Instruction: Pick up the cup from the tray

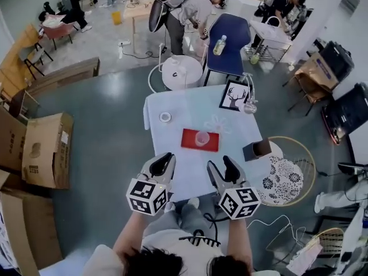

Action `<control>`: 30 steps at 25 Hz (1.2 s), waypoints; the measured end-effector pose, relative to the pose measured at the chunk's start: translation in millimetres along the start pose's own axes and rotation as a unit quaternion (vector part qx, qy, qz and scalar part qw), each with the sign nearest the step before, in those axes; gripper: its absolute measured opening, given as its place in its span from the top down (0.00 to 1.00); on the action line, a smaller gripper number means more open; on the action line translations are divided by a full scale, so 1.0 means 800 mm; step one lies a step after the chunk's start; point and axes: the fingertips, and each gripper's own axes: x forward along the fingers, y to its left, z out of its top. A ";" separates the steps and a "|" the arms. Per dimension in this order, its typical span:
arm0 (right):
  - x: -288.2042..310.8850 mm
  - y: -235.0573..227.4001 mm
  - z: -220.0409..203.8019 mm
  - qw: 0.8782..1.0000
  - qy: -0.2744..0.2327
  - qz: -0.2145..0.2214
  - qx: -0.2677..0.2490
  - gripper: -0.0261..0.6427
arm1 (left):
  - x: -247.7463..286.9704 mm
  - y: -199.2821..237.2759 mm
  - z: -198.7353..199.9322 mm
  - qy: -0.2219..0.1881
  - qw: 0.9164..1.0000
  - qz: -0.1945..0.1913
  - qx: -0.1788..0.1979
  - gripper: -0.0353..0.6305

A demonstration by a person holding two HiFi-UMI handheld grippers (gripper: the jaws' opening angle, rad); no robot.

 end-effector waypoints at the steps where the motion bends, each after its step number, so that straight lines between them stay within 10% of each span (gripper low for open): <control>1: 0.004 -0.003 -0.003 1.000 0.005 -0.004 -0.004 0.56 | 0.005 0.001 -0.003 0.006 1.000 -0.002 -0.001 0.92; 30: 0.236 -0.142 -0.182 0.980 0.178 -0.005 -0.087 0.28 | 0.173 0.059 -0.074 0.113 0.992 0.047 0.007 0.92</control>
